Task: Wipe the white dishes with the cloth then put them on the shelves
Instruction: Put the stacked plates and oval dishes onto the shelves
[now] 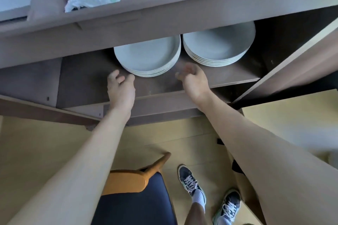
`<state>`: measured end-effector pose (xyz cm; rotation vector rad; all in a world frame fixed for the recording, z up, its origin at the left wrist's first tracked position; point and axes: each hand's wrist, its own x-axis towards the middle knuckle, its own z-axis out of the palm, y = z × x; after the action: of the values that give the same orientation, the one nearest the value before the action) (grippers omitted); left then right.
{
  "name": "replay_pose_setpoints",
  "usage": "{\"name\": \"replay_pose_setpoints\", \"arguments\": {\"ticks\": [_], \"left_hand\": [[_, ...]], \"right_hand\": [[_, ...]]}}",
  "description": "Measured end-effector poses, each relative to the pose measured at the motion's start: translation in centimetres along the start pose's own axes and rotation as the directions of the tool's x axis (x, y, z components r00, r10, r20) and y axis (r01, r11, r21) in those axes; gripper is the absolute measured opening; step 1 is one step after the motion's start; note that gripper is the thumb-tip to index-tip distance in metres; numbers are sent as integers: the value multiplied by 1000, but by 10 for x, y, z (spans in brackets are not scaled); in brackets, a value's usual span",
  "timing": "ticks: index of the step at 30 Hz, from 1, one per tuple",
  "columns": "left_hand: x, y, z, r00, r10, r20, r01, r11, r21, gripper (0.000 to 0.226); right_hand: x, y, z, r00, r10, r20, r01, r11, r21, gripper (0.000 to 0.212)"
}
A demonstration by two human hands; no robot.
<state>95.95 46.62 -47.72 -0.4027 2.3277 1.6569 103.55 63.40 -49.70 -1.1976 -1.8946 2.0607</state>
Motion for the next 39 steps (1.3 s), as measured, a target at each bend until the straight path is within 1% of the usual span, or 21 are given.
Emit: {"name": "replay_pose_setpoints", "arguments": {"ticks": [1, 3, 6, 8, 10, 12, 14, 15, 17, 18, 20, 23, 25, 26, 27, 28, 29, 30, 32, 35, 39], "left_hand": [[-20, -8, 2, 1000, 17, -9, -16, 999, 34, 51], [-66, -25, 14, 998, 32, 56, -37, 995, 88, 40], [-137, -56, 53, 959, -6, 282, -57, 975, 215, 32], [-186, -77, 87, 893, -66, 445, -73, 955, 289, 34], [-231, -99, 124, 814, -135, 565, -83, 935, 343, 33], [-272, -120, 160, 737, -191, 649, -94, 921, 377, 31], [-307, -139, 189, 671, -224, 707, -137, 900, 415, 28], [-321, -148, 201, 643, -242, 727, -165, 883, 440, 31], [-343, -165, 220, 611, -289, 737, -213, 836, 505, 56], [-346, -170, 225, 619, -315, 720, -215, 813, 541, 64], [-357, -184, 235, 623, -376, 686, -204, 768, 607, 70], [-370, -203, 246, 616, -440, 653, -182, 728, 661, 56], [-374, -213, 251, 652, -449, 611, -152, 712, 686, 49], [-375, -215, 254, 671, -458, 584, -125, 706, 697, 46], [-374, -217, 256, 682, -472, 558, -96, 699, 708, 43], [-374, -218, 258, 684, -493, 537, -70, 689, 721, 40], [-373, -220, 260, 684, -506, 525, -51, 685, 727, 37], [-372, -220, 262, 683, -517, 516, -35, 683, 730, 35], [-371, -219, 263, 686, -521, 508, -13, 690, 724, 34], [-370, -220, 261, 710, -505, 492, 15, 709, 705, 38], [-371, -226, 257, 725, -479, 494, 9, 724, 689, 25]], "right_hand": [[-12, 9, -16, 1000, -28, -1, 28, 999, -43, 37], [-37, 30, -53, 998, -57, -1, 56, 990, -128, 32], [-78, 66, -121, 1000, -26, -8, 23, 973, -231, 31], [-108, 94, -173, 997, 22, -69, -39, 968, -247, 31], [-133, 122, -224, 985, 45, -168, -91, 956, -280, 33], [-156, 150, -273, 965, 60, -255, -140, 941, -307, 35], [-179, 179, -316, 951, 91, -297, -186, 932, -311, 34], [-190, 193, -335, 941, 99, -324, -208, 924, -322, 33], [-211, 224, -367, 911, 81, -404, -256, 880, -400, 34], [-218, 237, -376, 896, 60, -439, -284, 839, -464, 37], [-236, 264, -396, 855, 79, -513, -382, 765, -518, 46], [-257, 298, -411, 799, 198, -568, -496, 752, -435, 61], [-265, 316, -413, 764, 338, -550, -559, 771, -303, 70], [-266, 322, -413, 749, 410, -520, -584, 780, -226, 71], [-265, 328, -412, 738, 464, -490, -596, 789, -150, 66], [-264, 333, -410, 728, 495, -474, -591, 804, -67, 53], [-263, 336, -408, 715, 509, -479, -581, 814, -2, 34], [-260, 337, -405, 708, 498, -501, -560, 828, 32, 24], [-256, 341, -401, 688, 483, -541, -524, 847, 91, 23], [-252, 340, -395, 650, 506, -567, -503, 846, 179, 22], [-253, 335, -389, 637, 497, -589, -475, 855, 208, 23]]}}
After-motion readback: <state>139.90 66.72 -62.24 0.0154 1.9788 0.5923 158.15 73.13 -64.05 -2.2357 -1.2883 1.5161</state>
